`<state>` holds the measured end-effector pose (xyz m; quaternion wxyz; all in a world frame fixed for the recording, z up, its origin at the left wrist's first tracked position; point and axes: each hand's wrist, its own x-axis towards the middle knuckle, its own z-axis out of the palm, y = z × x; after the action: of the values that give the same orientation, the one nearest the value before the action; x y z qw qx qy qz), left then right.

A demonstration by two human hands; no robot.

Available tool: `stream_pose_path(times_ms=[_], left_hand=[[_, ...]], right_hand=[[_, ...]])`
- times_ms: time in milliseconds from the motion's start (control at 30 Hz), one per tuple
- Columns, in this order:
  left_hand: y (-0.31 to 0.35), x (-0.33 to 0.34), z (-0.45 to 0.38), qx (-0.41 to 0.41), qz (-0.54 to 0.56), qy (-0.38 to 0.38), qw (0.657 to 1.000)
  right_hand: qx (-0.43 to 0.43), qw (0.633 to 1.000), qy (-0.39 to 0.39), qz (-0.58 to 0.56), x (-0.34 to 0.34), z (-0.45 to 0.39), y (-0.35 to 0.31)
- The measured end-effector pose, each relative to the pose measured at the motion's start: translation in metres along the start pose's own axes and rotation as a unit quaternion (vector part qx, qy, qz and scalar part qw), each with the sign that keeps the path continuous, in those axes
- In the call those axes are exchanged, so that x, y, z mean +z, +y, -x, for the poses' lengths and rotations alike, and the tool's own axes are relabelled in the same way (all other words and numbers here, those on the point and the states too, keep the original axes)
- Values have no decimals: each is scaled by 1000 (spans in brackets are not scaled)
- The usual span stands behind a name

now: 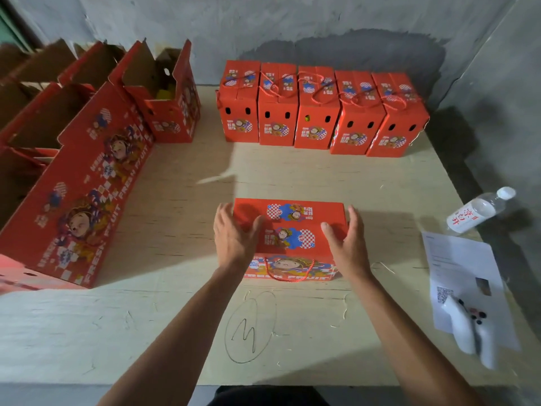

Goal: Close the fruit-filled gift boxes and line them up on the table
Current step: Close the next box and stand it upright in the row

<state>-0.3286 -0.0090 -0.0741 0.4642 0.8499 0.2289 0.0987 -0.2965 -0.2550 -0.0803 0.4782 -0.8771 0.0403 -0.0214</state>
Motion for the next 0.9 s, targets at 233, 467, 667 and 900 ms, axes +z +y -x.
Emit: stream_pose_path(times_ms=[233, 467, 667, 900], left_hand=[[-4, -8, 0, -173, 152, -69, 971], [-15, 0, -2, -153, 118, -37, 980], [-16, -4, -1, -148, 105, -33, 983], [-10, -12, -2, -165, 129, -57, 976]], right_hand=[[96, 991, -19, -89, 0, 4, 6], [99, 990, 26, -97, 8, 3, 7], [114, 988, 36, -102, 10, 1, 11], [170, 971, 42, -163, 10, -13, 12]])
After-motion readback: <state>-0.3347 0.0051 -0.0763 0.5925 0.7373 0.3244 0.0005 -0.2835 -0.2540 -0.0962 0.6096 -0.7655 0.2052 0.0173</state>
